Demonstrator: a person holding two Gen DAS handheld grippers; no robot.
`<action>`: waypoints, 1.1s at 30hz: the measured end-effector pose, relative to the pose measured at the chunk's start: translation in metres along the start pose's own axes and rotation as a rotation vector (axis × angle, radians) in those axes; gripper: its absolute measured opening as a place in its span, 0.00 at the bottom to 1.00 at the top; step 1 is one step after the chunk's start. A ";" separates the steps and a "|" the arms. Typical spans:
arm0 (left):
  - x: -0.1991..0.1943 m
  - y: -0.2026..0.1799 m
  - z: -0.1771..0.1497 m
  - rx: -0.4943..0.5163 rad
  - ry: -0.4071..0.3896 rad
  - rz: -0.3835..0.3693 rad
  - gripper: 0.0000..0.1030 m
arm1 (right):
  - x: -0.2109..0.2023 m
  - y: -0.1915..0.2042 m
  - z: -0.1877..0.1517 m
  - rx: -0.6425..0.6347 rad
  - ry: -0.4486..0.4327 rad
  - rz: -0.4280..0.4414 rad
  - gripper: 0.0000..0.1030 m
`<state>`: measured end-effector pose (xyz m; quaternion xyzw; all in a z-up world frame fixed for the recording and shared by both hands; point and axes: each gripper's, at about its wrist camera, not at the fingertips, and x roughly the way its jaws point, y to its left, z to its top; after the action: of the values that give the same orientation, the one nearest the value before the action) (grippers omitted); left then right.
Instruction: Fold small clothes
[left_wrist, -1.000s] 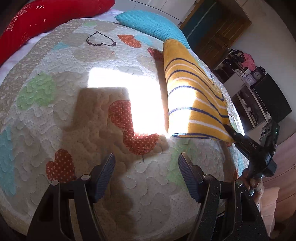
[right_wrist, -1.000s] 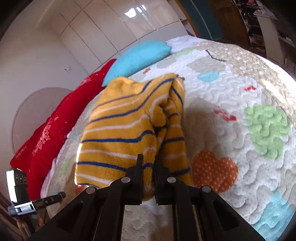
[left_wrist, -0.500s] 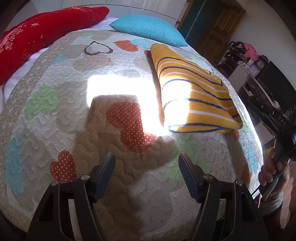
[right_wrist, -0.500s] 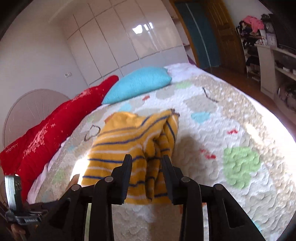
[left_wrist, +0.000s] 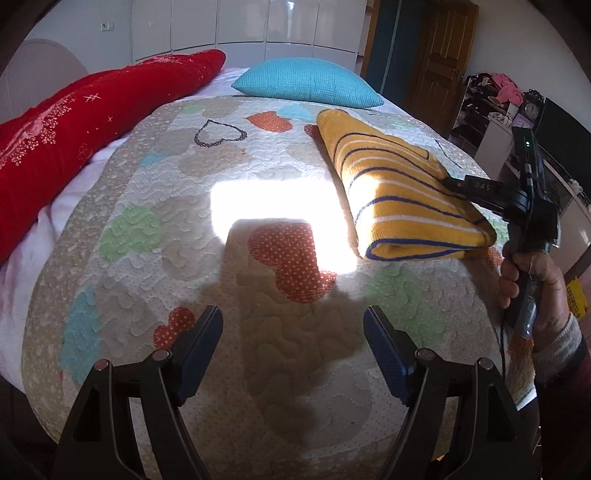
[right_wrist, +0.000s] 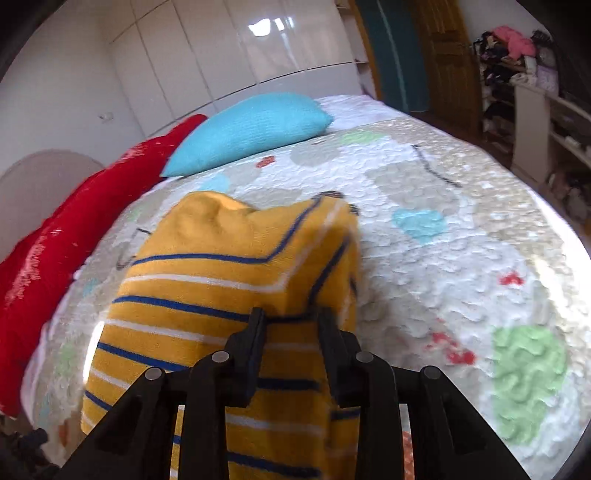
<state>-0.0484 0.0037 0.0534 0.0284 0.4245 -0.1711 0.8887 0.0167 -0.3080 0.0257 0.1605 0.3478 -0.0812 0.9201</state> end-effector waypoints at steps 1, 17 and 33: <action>-0.001 0.001 0.000 0.007 -0.013 0.018 0.76 | -0.008 -0.003 -0.007 -0.001 -0.005 -0.029 0.69; -0.097 -0.019 0.013 0.010 -0.579 0.244 1.00 | -0.115 -0.005 -0.084 -0.035 -0.131 0.025 0.75; 0.003 -0.055 0.005 0.029 -0.028 0.057 1.00 | -0.093 -0.012 -0.114 0.004 -0.029 -0.020 0.77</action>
<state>-0.0608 -0.0495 0.0594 0.0511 0.4086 -0.1524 0.8985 -0.1256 -0.2754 0.0046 0.1576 0.3360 -0.0935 0.9239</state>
